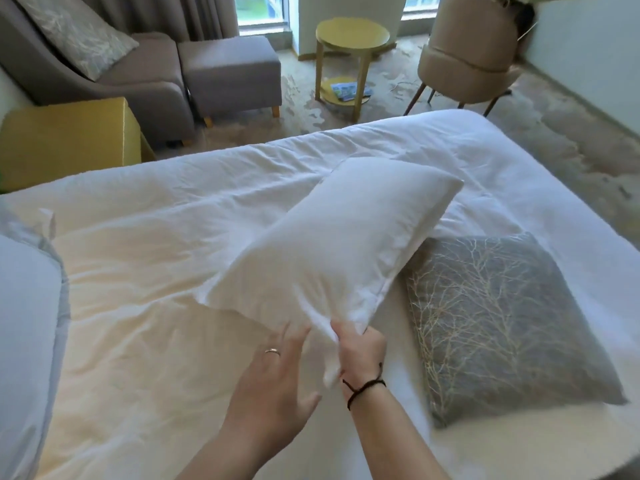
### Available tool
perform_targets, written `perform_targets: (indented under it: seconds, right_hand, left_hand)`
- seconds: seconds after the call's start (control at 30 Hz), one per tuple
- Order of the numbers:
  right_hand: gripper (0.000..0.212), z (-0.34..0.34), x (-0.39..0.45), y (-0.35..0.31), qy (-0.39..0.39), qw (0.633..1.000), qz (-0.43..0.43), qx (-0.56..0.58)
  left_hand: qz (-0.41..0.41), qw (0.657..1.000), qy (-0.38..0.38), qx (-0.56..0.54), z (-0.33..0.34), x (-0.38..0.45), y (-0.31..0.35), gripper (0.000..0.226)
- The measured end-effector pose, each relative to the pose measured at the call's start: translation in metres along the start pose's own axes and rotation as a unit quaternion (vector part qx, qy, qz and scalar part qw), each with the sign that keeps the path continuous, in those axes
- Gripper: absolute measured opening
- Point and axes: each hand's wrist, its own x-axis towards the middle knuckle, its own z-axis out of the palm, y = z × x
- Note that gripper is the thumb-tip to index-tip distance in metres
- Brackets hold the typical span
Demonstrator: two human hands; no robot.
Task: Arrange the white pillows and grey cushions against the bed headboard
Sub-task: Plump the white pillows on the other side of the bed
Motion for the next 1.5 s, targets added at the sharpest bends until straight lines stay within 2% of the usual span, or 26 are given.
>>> perform_targets:
  seconds: [0.1, 0.2, 0.27, 0.33, 0.4, 0.47, 0.53, 0.6, 0.67, 0.73, 0.8, 0.87, 0.97, 1.07, 1.17, 1.2, 1.3, 1.4, 1.5]
  right_hand:
    - [0.046, -0.034, -0.064, -0.028, -0.045, 0.989, -0.115, -0.075]
    - [0.045, -0.060, -0.120, -0.036, -0.100, 0.960, -0.204, -0.164]
    - [0.041, -0.071, -0.145, -0.029, -0.177, 0.936, -0.215, -0.214]
    - [0.032, -0.080, -0.159, -0.019, -0.280, 0.896, -0.201, -0.279]
    - [0.014, -0.089, -0.162, -0.010, -0.363, 0.843, -0.184, -0.351]
    - [0.034, -0.101, -0.153, -0.006, -0.371, 0.809, -0.191, -0.414]
    - [0.054, -0.112, -0.129, -0.011, -0.316, 0.779, -0.258, -0.476]
    - [0.069, -0.115, -0.094, -0.024, -0.264, 0.724, -0.345, -0.535]
    - [0.083, -0.107, -0.053, -0.045, -0.246, 0.633, -0.422, -0.601]
    - [0.095, -0.092, -0.013, -0.062, -0.262, 0.535, -0.448, -0.666]
    - [0.105, -0.074, 0.022, -0.070, -0.284, 0.459, -0.448, -0.713]
    - [0.112, -0.055, 0.047, -0.071, -0.302, 0.408, -0.455, -0.732]
    - [0.106, -0.032, 0.067, -0.064, -0.314, 0.346, -0.485, -0.739]
    - [0.095, -0.013, 0.071, -0.054, -0.310, 0.328, -0.514, -0.730]
    - [0.090, 0.008, 0.068, -0.053, -0.312, 0.340, -0.527, -0.713]
    - [0.089, 0.013, 0.066, -0.053, -0.315, 0.348, -0.527, -0.709]
    - [0.090, 0.019, 0.065, -0.051, -0.324, 0.365, -0.529, -0.694]
    - [0.098, 0.012, 0.073, -0.051, -0.344, 0.368, -0.529, -0.683]
    - [0.111, 0.003, 0.088, -0.060, -0.369, 0.346, -0.522, -0.687]
  left_hand:
    - [0.079, 0.996, 0.007, 0.034, -0.013, -0.019, 0.047, 0.099]
    - [0.118, 0.988, 0.096, 0.040, -0.021, -0.046, 0.067, 0.081]
    - [0.089, 0.988, 0.106, 0.071, -0.024, -0.067, 0.062, 0.069]
    - [0.029, 0.992, 0.043, 0.113, -0.023, -0.085, 0.042, 0.064]
    - [-0.055, 0.993, -0.018, 0.103, -0.019, -0.100, 0.017, 0.057]
    - [-0.118, 0.989, -0.029, 0.086, -0.018, -0.111, -0.003, 0.050]
    - [-0.141, 0.988, -0.010, 0.066, -0.018, -0.114, -0.011, 0.052]
    - [-0.141, 0.988, 0.006, 0.056, -0.020, -0.113, -0.013, 0.053]
    - [-0.146, 0.988, 0.009, 0.057, -0.024, -0.113, -0.013, 0.047]
    - [-0.163, 0.985, 0.010, 0.056, -0.026, -0.116, -0.013, 0.042]
    - [-0.185, 0.981, 0.016, 0.048, -0.023, -0.120, -0.012, 0.039]
    - [-0.200, 0.979, 0.017, 0.037, -0.021, -0.124, -0.007, 0.044]
    - [-0.195, 0.981, 0.009, 0.011, -0.022, -0.125, 0.003, 0.076]
    - [-0.169, 0.985, 0.006, 0.022, -0.022, -0.123, 0.017, 0.096]
    - [-0.177, 0.982, -0.008, 0.062, -0.019, -0.105, 0.028, 0.125]
    - [-0.190, 0.979, -0.010, 0.075, -0.018, -0.094, 0.031, 0.129]
    - [-0.225, 0.965, 0.007, 0.133, -0.012, -0.060, 0.029, 0.120]
    - [-0.274, 0.944, -0.022, 0.184, -0.005, -0.040, 0.010, 0.111]
    - [-0.283, 0.937, -0.043, 0.200, 0.007, -0.040, -0.005, 0.085]
